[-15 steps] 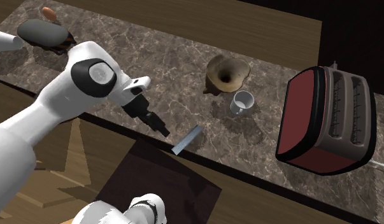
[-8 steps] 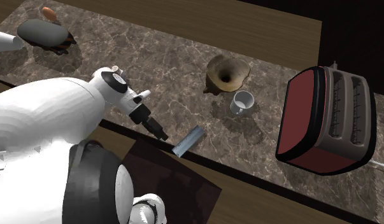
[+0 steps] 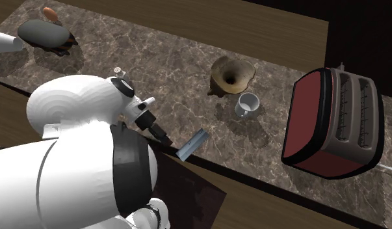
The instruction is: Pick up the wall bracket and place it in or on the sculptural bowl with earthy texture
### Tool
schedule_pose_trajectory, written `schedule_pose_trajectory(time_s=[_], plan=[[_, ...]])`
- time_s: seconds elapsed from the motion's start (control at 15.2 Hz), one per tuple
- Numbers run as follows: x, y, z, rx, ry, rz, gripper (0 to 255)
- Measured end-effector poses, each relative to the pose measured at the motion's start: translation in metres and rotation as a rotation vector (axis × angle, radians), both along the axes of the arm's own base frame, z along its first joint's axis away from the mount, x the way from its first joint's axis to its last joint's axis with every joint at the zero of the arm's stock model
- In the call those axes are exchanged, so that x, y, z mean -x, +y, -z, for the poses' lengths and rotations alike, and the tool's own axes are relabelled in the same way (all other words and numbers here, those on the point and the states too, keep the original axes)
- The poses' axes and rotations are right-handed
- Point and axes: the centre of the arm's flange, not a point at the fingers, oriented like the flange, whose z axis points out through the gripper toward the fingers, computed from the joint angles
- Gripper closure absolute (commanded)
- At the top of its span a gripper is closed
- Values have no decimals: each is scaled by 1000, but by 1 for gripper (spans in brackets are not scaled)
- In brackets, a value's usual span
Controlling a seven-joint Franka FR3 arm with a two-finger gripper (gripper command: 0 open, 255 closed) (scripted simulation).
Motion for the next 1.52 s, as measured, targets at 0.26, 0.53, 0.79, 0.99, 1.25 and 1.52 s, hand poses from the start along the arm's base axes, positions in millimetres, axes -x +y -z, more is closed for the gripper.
schedule_pose_trajectory(time_s=[0.26,0.53,0.79,0.99,1.25,1.52], plan=[[0,-4,-3,-40,-14,27,0],[1,-3,-3,-43,-16,25,0],[-1,1,-2,-90,-27,38,255],[-8,17,14,-141,-18,69,255],[2,7,14,-91,-22,-22,255],[11,-25,10,-8,26,-15,255]])
